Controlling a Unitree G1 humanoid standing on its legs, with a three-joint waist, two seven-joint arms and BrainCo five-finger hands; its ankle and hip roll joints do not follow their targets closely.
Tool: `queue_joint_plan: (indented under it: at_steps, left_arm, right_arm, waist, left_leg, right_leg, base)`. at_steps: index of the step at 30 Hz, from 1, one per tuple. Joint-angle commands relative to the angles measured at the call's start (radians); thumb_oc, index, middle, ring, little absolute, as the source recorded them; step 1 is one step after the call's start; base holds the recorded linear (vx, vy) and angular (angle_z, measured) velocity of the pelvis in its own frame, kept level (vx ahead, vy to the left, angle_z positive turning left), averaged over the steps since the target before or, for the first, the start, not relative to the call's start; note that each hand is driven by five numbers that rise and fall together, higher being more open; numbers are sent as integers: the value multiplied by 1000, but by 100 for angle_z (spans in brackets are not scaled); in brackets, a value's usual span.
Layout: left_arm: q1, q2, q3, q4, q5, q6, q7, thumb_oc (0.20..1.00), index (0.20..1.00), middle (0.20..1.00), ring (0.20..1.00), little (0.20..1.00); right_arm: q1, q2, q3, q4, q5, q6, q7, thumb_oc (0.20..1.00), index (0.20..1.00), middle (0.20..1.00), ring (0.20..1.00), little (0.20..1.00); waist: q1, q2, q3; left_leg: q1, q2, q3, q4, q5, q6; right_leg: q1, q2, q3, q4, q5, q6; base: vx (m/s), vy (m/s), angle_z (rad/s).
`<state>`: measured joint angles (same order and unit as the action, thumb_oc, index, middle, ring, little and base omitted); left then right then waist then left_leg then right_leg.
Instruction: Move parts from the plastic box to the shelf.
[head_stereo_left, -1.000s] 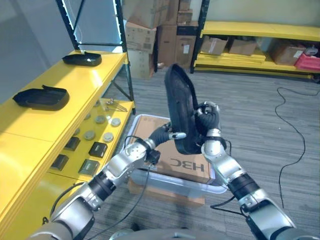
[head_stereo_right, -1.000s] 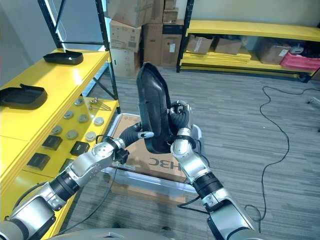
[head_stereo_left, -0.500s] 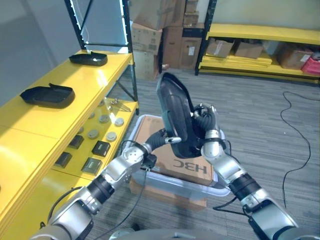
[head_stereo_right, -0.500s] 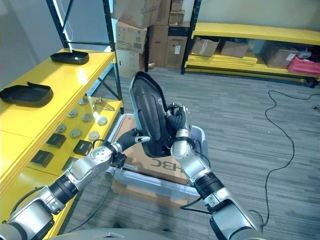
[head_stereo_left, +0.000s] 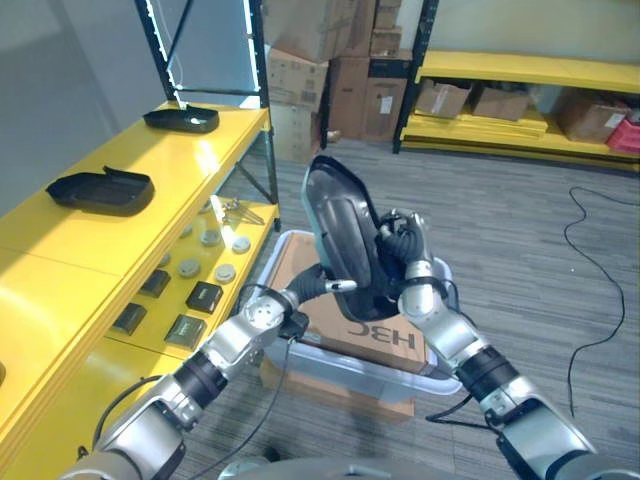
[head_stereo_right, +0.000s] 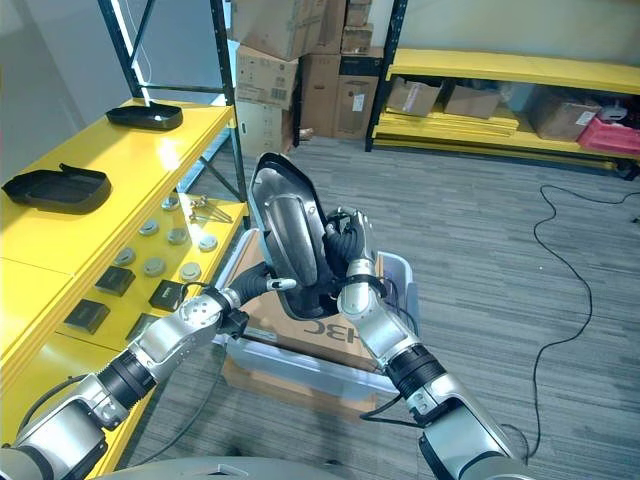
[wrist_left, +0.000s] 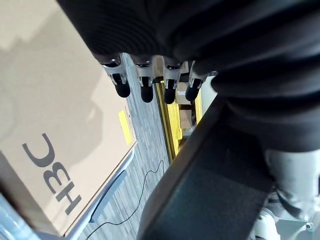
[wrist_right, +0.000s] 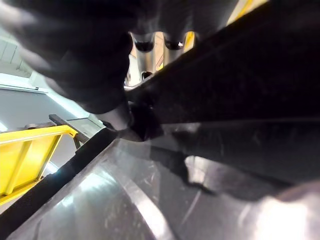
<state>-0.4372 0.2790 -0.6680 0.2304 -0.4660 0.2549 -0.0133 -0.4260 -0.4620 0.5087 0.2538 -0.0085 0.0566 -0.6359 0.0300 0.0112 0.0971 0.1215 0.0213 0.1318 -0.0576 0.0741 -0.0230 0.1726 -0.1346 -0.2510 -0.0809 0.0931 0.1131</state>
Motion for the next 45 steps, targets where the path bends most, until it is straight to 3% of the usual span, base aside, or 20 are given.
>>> queue_joint_plan:
  at_steps: [1, 2, 3, 4, 14, 30, 31, 32, 39, 45]
  left_arm:
    - [-94, -106, -68, 103, 24, -24, 22, 922, 922, 922, 922, 922]
    - [-94, -107, -69, 107, 25, -28, 25, 570, 570, 570, 570, 570]
    - [-92, -109, -71, 114, 20, -34, 27, 275, 275, 275, 275, 275]
    - [-91, -111, -71, 117, 19, -44, 32, 200, 200, 200, 200, 200]
    - [-97, -113, -68, 113, 52, -106, 52, 200, 200, 200, 200, 200]
    - [-99, -115, -15, 76, 43, -196, 166, 200, 200, 200, 200, 200]
    - [-101, -114, -10, 70, 46, -202, 169, 200, 200, 200, 200, 200]
    - [-102, -112, -7, 66, 42, -208, 177, 200, 200, 200, 200, 200]
    - [-116, -96, 38, 10, 52, -262, 251, 200, 200, 200, 200, 200]
    - [-129, -67, 102, -67, 92, -286, 337, 200, 200, 200, 200, 200]
  right_arm:
    - [-200, 114, 96, -74, -42, -82, 17, 200, 200, 200, 200, 200]
    - [-201, 115, 99, -75, -48, -81, 14, 200, 200, 200, 200, 200]
    - [-203, 116, 103, -77, -48, -76, 12, 200, 200, 200, 200, 200]
    - [-204, 117, 104, -78, -44, -74, 10, 200, 200, 200, 200, 200]
    - [-204, 135, 109, -72, -19, -69, -3, 200, 200, 200, 200, 200]
    - [-175, 156, 98, -74, 72, -63, 12, 200, 200, 200, 200, 200]
    - [-171, 161, 95, -70, 109, -69, 11, 351, 351, 351, 351, 351]
    - [-165, 164, 91, -71, 141, -71, 9, 1000, 1000, 1000, 1000, 1000]
    - [-121, 183, 40, -49, 275, -66, 7, 1000, 1000, 1000, 1000, 1000]
    - [-91, 182, -8, -38, 283, -57, -7, 1000, 1000, 1000, 1000, 1000]
  waist:
    - [16, 0, -23]
    - [17, 0, -23]
    - [17, 0, -23]
    - [18, 0, -23]
    - [22, -2, -19]
    - [27, -6, -14]
    - [28, -7, -14]
    - [27, -7, -13]
    - [22, -8, -14]
    - [19, -8, -11]
  left_leg:
    - [7, 22, -3, 62, -101, 4]
    - [7, 22, -3, 62, -101, 3]
    - [7, 21, -3, 62, -102, 4]
    - [7, 21, -3, 63, -102, 4]
    - [9, 20, -5, 61, -103, 4]
    - [16, 20, -9, 54, -99, 2]
    - [16, 20, -10, 54, -99, 2]
    - [16, 20, -11, 54, -98, 1]
    - [24, 22, -14, 49, -96, 0]
    - [25, 22, -18, 49, -93, 0]
  right_leg:
    - [-40, -11, -5, 69, -71, 58]
    - [-40, -11, -5, 68, -71, 58]
    - [-39, -12, -5, 67, -71, 58]
    - [-39, -12, -5, 67, -71, 58]
    - [-37, -13, -8, 67, -69, 60]
    - [-31, -14, -14, 61, -65, 58]
    - [-30, -14, -14, 61, -65, 57]
    - [-30, -13, -15, 61, -65, 57]
    - [-25, -12, -13, 61, -65, 54]
    - [-23, -10, -11, 61, -63, 51]
  base:
    - [0, 0, 0]
    - [0, 0, 0]
    - [0, 0, 0]
    - [0, 0, 0]
    - [0, 0, 0]
    - [0, 0, 0]
    - [0, 0, 0]
    - [0, 0, 0]
    - [0, 0, 0]
    - [0, 0, 0]
